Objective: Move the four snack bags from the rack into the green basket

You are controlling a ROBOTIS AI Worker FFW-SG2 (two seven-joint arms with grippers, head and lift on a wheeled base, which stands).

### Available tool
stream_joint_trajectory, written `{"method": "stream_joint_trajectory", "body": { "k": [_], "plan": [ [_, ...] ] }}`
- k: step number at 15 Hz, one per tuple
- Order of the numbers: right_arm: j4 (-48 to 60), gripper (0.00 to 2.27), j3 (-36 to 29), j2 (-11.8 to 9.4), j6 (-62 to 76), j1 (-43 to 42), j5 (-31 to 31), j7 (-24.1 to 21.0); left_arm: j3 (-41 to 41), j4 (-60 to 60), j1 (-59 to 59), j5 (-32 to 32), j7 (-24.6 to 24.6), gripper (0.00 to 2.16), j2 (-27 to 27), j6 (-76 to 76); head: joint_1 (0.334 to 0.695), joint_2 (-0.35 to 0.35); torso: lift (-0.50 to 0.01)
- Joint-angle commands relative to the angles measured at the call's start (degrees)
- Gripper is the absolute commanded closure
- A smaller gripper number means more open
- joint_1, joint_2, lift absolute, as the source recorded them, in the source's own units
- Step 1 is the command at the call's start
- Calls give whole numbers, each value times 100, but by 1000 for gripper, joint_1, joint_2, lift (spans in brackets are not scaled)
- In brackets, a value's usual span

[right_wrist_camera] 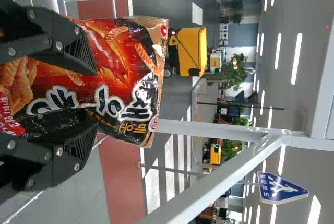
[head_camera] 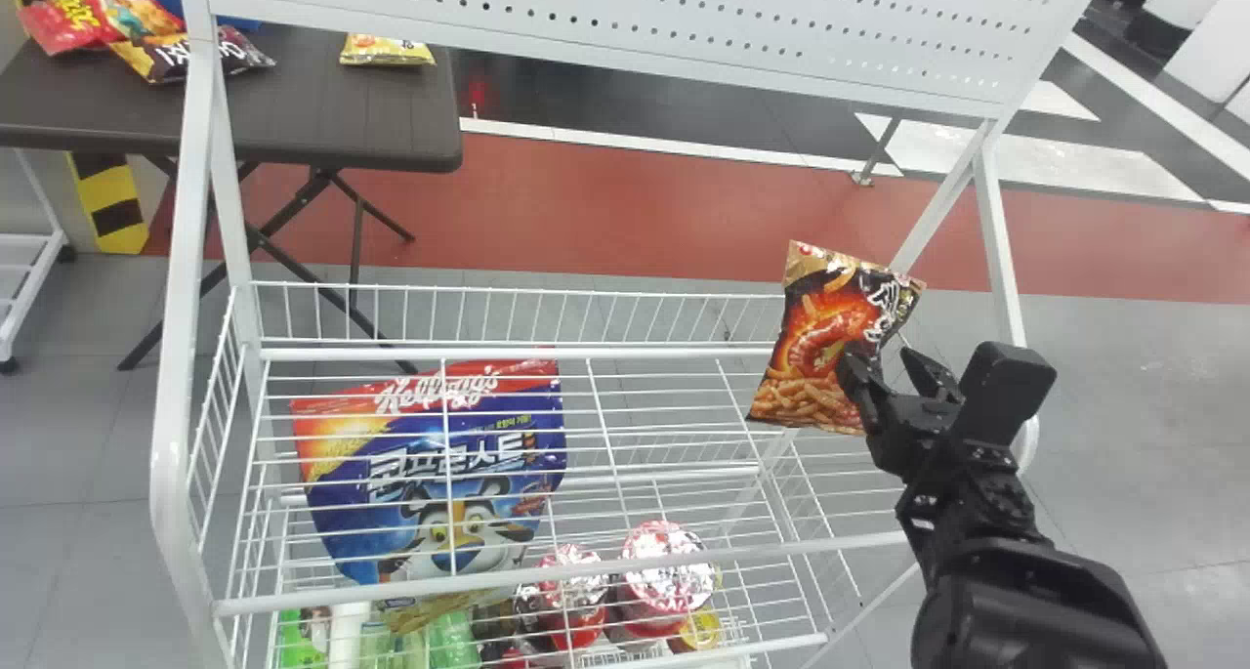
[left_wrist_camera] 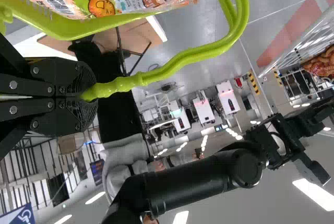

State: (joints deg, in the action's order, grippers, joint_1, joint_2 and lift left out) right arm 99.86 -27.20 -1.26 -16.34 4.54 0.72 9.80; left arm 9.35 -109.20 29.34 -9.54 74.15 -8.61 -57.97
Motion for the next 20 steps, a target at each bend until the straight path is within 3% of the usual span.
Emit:
{"method": "stream_joint_trajectory", "body": {
  "k": [1, 5, 7, 8, 10, 15, 20],
  "plan": [
    [-195, 53, -31, -41, -85, -200, 7, 4, 5, 31, -34, 4, -5, 1851, 0, 0, 695, -350, 0],
    [-714, 134, -40, -85, -243, -604, 78, 312, -12, 83, -78, -4, -14, 1851, 9, 0, 695, -350, 0],
    [-898, 407, 83, -155, -296, -692, 165, 321, -12, 136, -113, -13, -23, 1851, 17, 0, 695, -350, 0],
    [-960, 718, 109, -164, -261, -718, 253, 347, -12, 145, -130, -13, -23, 1851, 26, 0, 695, -350, 0],
    [-986, 1956, 118, -155, -208, -727, 280, 409, -30, 154, -130, -13, -23, 1851, 35, 0, 695, -350, 0],
    [-714, 2105, 109, -155, 161, -349, 183, 497, -38, 154, -121, -13, -14, 1851, 44, 0, 695, -350, 0],
    [877, 2101, 188, -24, 126, 952, -573, 646, -47, 127, -104, -31, -5, 1851, 17, 0, 695, -350, 0]
  ]
}}
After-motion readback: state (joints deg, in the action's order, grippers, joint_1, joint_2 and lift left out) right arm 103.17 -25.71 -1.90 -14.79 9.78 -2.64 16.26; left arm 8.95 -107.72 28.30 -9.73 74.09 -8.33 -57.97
